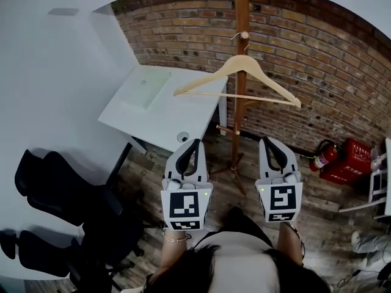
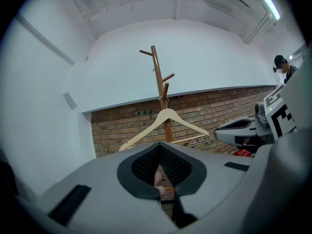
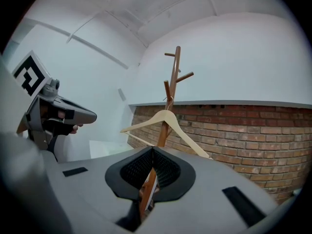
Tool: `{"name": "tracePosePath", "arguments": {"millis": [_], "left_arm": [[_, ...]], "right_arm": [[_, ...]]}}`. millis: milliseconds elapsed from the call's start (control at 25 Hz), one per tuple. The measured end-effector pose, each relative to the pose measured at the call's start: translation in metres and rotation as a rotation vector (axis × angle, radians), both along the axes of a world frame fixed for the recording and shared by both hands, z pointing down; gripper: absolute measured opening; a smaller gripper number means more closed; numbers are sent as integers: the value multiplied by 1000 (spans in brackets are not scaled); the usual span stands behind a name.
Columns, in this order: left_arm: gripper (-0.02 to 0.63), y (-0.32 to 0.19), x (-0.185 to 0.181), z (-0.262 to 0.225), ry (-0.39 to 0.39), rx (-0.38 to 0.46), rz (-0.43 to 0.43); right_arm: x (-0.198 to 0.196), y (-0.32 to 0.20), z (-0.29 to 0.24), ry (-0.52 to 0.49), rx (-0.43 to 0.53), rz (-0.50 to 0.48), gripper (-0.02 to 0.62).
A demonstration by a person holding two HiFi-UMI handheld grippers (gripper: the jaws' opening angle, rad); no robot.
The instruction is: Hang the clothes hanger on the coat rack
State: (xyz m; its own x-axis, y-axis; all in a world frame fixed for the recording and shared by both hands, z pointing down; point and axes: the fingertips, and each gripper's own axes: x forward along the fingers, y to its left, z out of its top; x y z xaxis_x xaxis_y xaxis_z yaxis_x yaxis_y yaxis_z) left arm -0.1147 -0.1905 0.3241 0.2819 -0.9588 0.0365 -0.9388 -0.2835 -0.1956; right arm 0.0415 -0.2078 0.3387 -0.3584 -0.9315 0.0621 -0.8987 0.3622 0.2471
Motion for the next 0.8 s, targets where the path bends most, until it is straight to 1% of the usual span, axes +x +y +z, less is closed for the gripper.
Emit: {"name": "tracePosePath", "arguments": {"millis": [160, 360, 480, 800], "left_arm": [[11, 15, 4, 1, 5, -4, 13], [11, 34, 5, 6, 32, -20, 30], [11, 46, 6, 11, 34, -31, 30], [11, 76, 6, 23, 37, -68, 42]], "right_arm": [[3, 14, 3, -23, -19, 7, 37], [5, 33, 6, -112, -49, 8, 37], [6, 45, 10, -149, -68, 14, 37], [8, 78, 19, -168, -88, 38, 37]]}}
